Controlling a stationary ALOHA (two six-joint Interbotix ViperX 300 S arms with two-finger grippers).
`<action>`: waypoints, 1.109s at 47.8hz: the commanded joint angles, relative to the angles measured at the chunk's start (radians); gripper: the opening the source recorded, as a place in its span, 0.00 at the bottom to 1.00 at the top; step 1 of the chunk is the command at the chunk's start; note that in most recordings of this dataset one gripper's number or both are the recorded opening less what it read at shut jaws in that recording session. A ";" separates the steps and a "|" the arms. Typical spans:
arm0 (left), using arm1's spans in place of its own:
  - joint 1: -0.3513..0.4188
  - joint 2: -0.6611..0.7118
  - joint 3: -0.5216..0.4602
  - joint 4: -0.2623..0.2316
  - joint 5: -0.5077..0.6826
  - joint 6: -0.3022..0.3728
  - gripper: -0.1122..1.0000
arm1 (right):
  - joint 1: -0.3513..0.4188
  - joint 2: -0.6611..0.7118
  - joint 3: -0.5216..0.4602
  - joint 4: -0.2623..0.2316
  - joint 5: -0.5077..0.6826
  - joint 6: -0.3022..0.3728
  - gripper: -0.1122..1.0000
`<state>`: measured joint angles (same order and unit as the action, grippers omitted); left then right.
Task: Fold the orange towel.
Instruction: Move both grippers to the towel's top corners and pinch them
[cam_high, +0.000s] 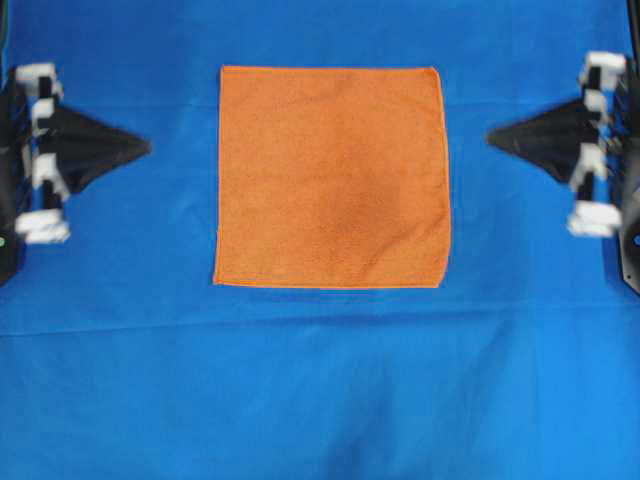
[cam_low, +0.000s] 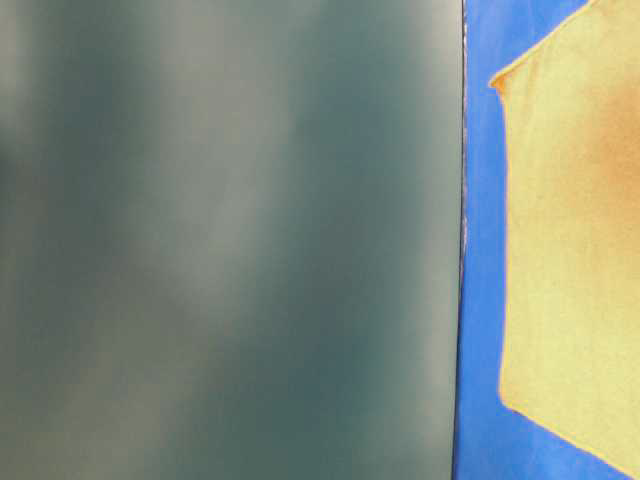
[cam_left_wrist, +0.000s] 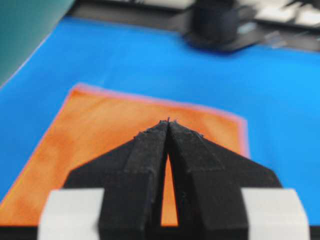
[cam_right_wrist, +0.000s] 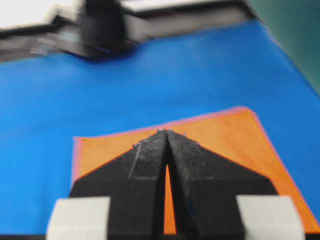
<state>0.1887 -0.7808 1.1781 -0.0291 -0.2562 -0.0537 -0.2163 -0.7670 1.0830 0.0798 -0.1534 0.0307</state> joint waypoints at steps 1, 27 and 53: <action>0.064 0.061 -0.032 -0.002 -0.011 -0.005 0.10 | -0.078 0.063 -0.028 0.020 0.002 0.002 0.10; 0.316 0.598 -0.153 -0.002 -0.150 -0.002 0.91 | -0.333 0.561 -0.135 0.025 -0.034 -0.008 0.63; 0.420 0.960 -0.276 0.000 -0.235 0.015 0.90 | -0.420 0.844 -0.195 0.012 -0.137 -0.023 0.62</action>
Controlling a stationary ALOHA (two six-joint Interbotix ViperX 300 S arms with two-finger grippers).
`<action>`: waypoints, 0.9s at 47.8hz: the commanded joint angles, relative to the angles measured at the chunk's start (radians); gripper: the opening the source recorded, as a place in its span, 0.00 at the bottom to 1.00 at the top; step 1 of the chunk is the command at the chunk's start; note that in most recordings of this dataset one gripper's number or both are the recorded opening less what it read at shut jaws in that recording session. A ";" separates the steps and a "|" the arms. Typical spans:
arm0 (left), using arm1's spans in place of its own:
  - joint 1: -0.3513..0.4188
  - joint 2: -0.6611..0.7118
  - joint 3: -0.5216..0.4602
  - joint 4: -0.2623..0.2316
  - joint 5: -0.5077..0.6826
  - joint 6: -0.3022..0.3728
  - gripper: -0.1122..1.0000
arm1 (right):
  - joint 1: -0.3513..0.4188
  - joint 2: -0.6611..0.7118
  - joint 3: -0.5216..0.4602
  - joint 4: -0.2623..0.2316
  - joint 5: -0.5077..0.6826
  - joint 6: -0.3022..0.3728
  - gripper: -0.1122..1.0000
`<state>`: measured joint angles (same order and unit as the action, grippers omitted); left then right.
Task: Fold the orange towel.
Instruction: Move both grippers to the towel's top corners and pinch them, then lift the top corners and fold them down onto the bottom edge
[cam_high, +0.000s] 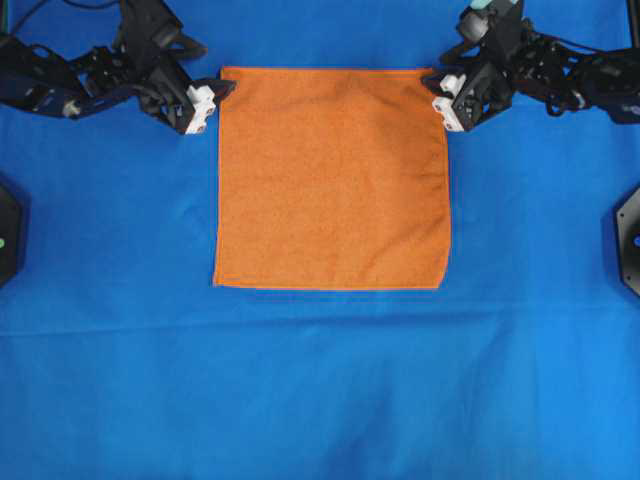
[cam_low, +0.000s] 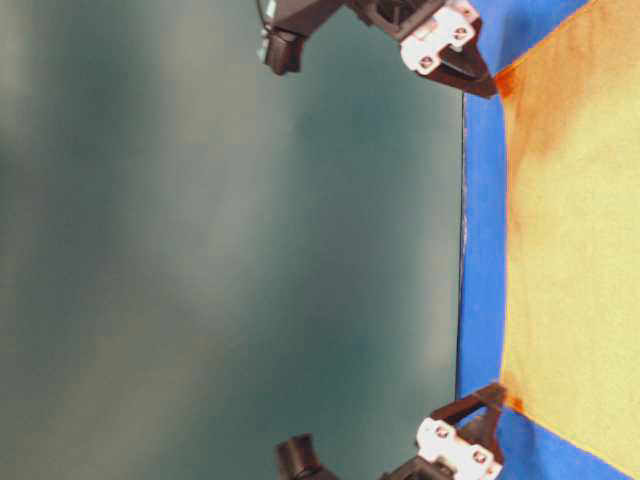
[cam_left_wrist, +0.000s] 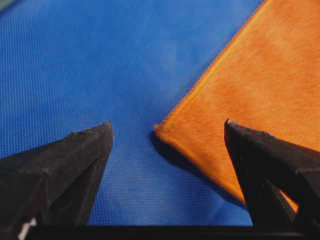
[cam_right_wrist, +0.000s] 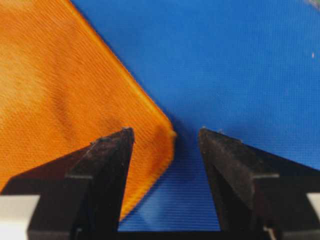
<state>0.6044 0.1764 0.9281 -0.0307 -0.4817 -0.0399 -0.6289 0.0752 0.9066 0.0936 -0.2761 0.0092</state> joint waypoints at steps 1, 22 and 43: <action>0.005 0.009 -0.029 0.002 -0.008 0.002 0.90 | -0.009 0.006 -0.018 -0.002 -0.015 -0.002 0.62; -0.003 0.028 -0.035 0.002 0.009 0.034 0.20 | -0.009 0.026 -0.014 -0.005 -0.041 -0.003 0.11; -0.020 -0.044 -0.040 0.002 0.064 0.048 0.11 | -0.006 -0.012 -0.009 -0.003 -0.034 0.003 0.11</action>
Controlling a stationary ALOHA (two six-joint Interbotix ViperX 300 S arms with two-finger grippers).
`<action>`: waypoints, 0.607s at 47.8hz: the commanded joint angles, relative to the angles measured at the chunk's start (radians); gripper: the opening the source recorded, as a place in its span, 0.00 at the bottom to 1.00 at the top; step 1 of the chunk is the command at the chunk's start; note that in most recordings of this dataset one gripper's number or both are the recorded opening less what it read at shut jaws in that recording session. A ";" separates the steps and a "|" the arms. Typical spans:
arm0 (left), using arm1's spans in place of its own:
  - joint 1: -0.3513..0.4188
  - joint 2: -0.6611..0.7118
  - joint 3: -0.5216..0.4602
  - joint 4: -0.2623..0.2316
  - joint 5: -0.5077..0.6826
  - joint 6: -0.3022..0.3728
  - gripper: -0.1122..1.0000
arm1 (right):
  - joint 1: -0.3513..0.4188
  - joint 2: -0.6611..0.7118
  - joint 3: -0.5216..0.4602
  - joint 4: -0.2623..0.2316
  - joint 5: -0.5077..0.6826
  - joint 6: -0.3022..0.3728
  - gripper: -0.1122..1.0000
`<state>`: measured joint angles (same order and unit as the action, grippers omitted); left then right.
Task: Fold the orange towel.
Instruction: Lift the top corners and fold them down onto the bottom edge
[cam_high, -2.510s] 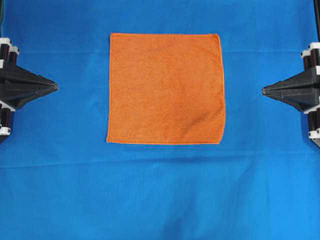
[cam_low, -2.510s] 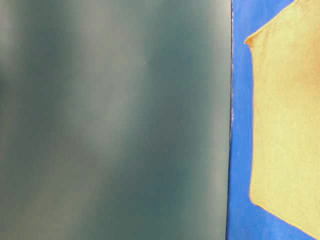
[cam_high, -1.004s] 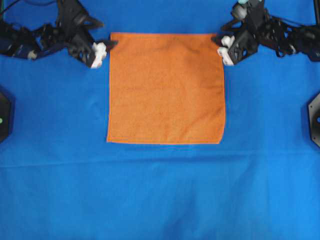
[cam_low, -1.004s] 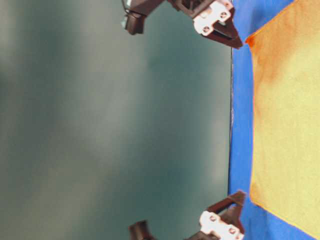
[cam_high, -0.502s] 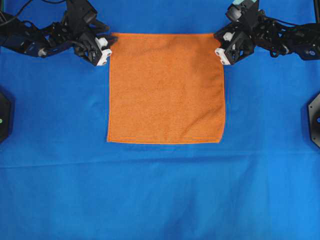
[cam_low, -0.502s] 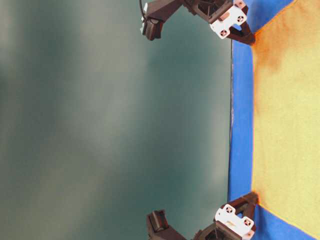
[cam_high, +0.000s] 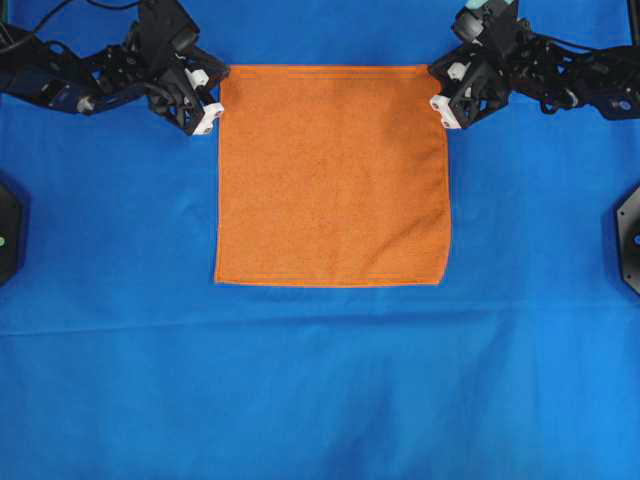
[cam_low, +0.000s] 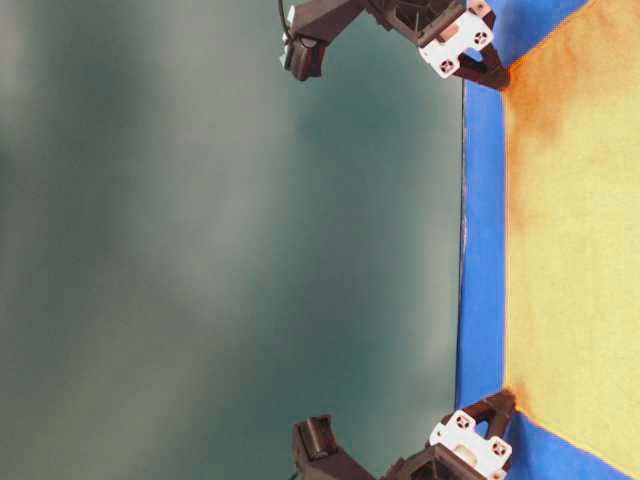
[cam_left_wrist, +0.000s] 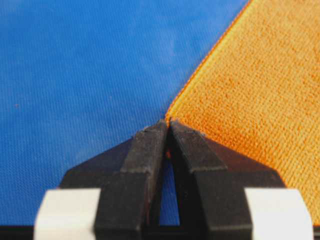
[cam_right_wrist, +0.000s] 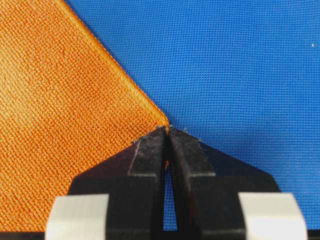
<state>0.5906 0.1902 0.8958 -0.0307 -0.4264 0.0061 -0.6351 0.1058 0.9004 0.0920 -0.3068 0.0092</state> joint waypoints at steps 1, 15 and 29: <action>-0.009 -0.069 -0.008 0.002 0.014 0.002 0.11 | 0.000 -0.055 0.000 0.000 -0.003 0.003 0.11; -0.037 -0.150 -0.002 0.002 0.072 0.002 0.11 | 0.006 -0.135 0.034 0.002 -0.002 0.009 0.11; -0.083 -0.176 0.002 0.002 0.140 0.002 0.11 | 0.034 -0.149 0.038 0.002 0.005 0.014 0.11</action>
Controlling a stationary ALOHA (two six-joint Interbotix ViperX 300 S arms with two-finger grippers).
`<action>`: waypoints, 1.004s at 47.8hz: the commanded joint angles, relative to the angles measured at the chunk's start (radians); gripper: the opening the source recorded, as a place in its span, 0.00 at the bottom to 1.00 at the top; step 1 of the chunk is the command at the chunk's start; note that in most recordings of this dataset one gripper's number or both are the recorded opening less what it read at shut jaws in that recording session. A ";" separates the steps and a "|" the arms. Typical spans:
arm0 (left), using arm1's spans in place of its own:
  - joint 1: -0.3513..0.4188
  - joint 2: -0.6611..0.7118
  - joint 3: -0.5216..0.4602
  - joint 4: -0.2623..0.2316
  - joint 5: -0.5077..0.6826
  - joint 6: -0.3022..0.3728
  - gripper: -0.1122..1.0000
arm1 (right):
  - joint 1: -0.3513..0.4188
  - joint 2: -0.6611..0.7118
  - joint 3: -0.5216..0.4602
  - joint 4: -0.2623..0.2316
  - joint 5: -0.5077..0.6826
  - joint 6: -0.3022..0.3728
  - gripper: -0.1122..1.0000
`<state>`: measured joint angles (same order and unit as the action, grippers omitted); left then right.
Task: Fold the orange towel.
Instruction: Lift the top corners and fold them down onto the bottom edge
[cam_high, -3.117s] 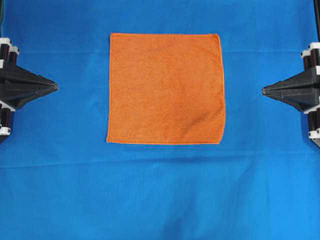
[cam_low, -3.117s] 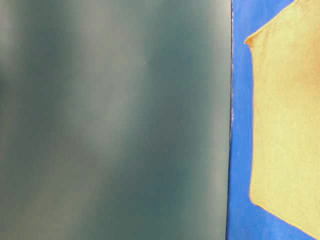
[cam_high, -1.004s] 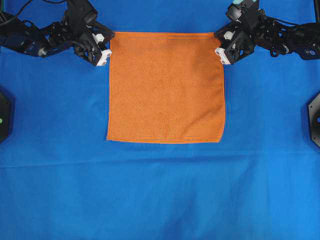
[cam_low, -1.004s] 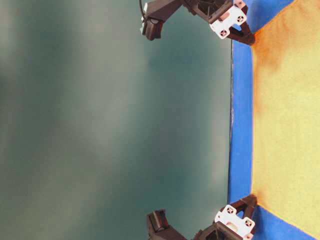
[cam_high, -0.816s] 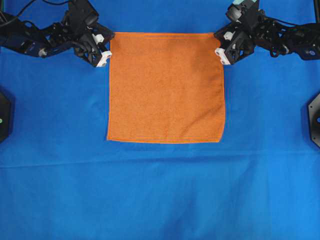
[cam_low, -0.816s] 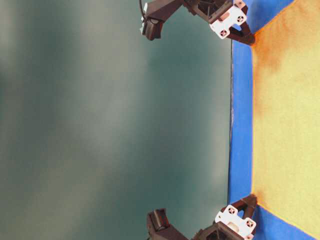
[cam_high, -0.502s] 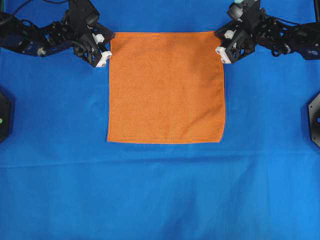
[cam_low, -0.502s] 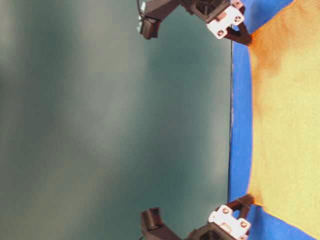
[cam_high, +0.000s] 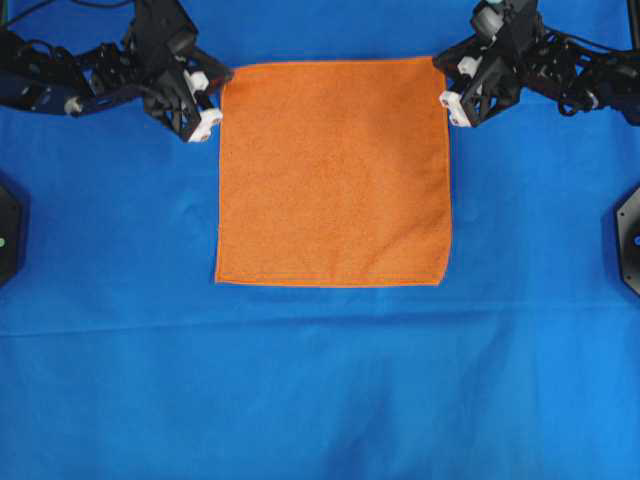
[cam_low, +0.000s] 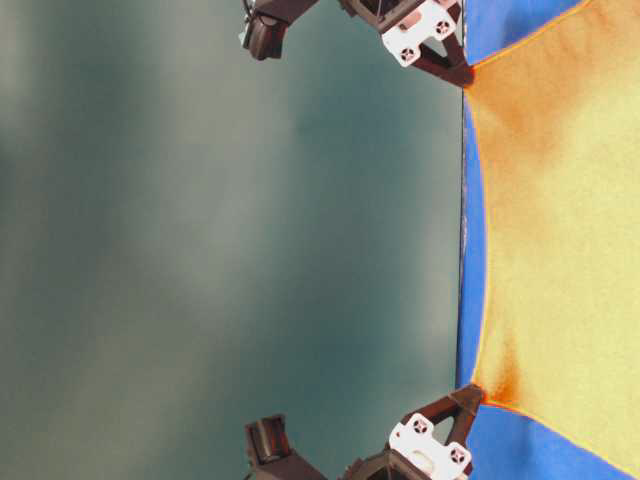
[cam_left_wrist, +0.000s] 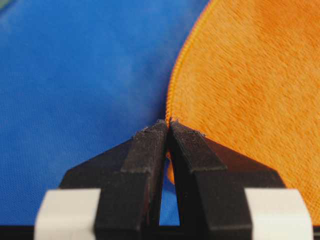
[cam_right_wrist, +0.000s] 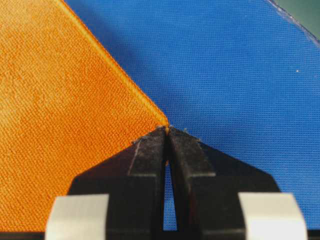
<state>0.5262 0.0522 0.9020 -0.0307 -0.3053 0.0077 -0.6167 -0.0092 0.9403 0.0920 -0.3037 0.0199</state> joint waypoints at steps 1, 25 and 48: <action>-0.023 -0.044 -0.005 0.002 0.028 0.000 0.11 | 0.026 -0.041 0.002 0.002 0.008 0.005 0.11; -0.362 -0.230 0.120 0.002 0.173 -0.040 0.11 | 0.370 -0.316 0.156 0.021 0.147 0.132 0.11; -0.650 -0.222 0.120 0.002 0.189 -0.267 0.11 | 0.649 -0.318 0.169 0.021 0.181 0.278 0.11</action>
<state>-0.1089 -0.1595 1.0324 -0.0276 -0.1166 -0.2531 0.0123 -0.3344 1.1336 0.1104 -0.1227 0.2976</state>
